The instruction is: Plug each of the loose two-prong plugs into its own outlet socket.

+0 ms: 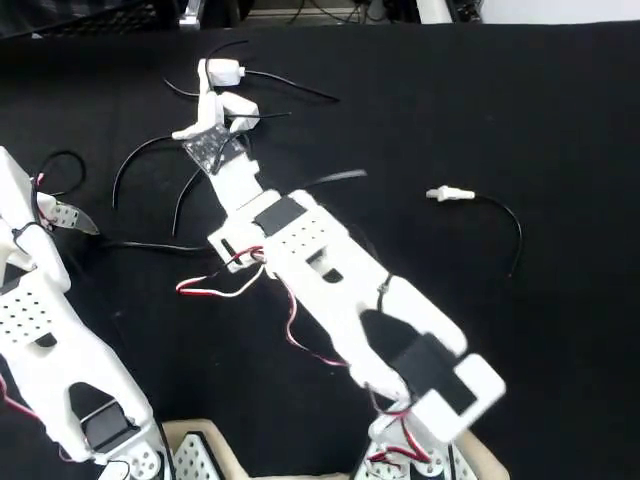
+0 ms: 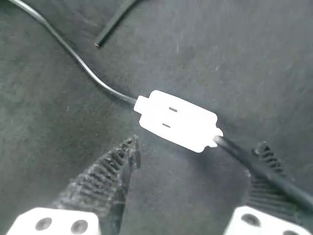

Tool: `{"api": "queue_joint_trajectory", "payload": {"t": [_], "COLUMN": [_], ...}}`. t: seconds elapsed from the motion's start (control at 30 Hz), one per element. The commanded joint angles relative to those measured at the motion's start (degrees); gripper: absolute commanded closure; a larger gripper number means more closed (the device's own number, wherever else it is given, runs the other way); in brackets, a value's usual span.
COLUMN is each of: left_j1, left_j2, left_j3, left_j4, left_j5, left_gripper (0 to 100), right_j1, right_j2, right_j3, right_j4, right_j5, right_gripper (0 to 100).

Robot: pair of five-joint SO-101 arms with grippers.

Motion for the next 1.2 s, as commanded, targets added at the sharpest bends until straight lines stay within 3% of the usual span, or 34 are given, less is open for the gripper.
{"api": "queue_joint_trajectory", "payload": {"t": [0.0,0.33,0.6,0.8,1.0,1.17], "left_j1": [-0.4,-0.4,-0.4,-0.4,-0.4,-0.4], "left_j2": [0.18,0.18,0.18,0.18,0.18,0.18], "left_j3": [-0.31,-0.22,-0.31,-0.31,-0.31,-0.31], "left_j4": [-1.76,-1.76,-1.76,-1.76,-1.76,-1.76], "left_j5": [0.0,0.0,0.0,0.0,0.0,0.0], "left_gripper": [70,70,70,70,70,70], "right_j1": [0.0,2.02,4.4,0.7,-7.47,-6.59], "right_j2": [-6.55,-10.24,-9.8,-8.66,-1.63,10.33], "right_j3": [-1.36,-8.04,-19.82,-21.14,-25.98,-36.09], "right_j4": [3.43,19.08,48.62,48.53,47.91,45.98], "right_j5": [5.8,34.37,54.59,61.01,61.36,62.95], "right_gripper": [64.9,64.9,64.9,64.9,64.5,64.5]}}
